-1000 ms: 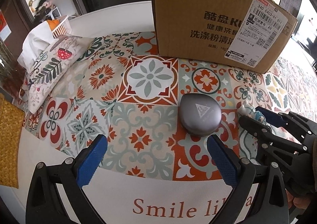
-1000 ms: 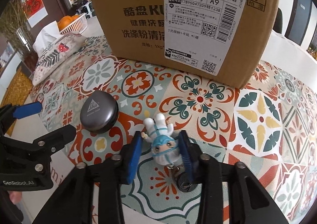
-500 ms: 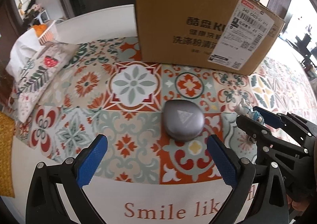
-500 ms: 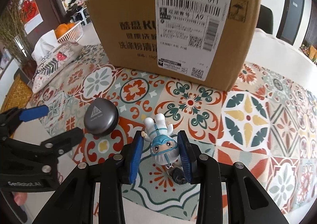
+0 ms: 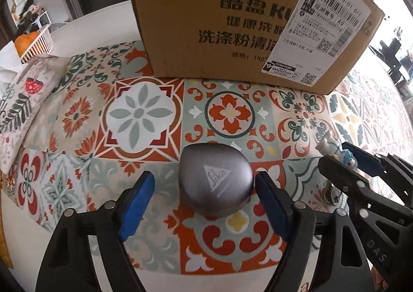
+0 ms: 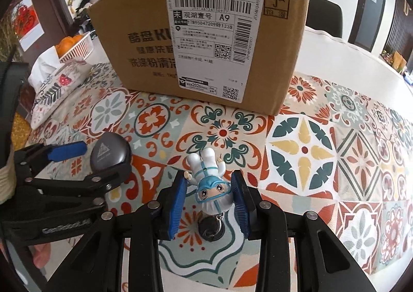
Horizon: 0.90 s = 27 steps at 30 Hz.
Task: Organize rigid objects
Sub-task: 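Close the left gripper on the grey round earbud case, then lift the figurine and earbud case and carry them over the box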
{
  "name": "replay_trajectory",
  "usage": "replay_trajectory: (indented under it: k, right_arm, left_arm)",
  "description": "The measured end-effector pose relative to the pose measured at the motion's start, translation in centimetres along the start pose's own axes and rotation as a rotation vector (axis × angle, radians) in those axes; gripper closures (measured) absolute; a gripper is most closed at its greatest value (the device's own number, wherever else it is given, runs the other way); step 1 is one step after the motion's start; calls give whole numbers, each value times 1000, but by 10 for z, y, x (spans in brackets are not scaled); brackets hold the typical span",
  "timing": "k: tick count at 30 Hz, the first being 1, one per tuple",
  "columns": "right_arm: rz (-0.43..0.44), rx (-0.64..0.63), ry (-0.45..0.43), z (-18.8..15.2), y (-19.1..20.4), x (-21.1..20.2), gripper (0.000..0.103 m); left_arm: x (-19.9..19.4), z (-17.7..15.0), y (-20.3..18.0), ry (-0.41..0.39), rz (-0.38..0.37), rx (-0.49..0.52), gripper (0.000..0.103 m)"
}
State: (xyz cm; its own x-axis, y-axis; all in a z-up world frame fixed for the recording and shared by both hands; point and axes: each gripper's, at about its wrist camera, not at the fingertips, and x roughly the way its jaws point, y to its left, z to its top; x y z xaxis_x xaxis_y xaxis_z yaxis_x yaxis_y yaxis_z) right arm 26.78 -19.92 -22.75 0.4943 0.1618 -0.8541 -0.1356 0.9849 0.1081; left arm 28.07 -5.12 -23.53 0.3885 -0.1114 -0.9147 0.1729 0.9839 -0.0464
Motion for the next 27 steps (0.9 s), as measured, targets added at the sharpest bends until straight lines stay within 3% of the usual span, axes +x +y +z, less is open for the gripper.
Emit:
replay_trajectory:
  k: [7,15,27]
  right_arm:
    - [-2,1,-5,4,1,1,67]
    - [-9,-5,-10,6,2,-4,67]
    - [-21,-10,-57,7,8,-38,67]
  left_arm:
    - [4,4,-4,-17,2,6,46]
    - [-2,4,-5,-35,4,19,47]
    - [-56,-4,-2,-128,10,18,47]
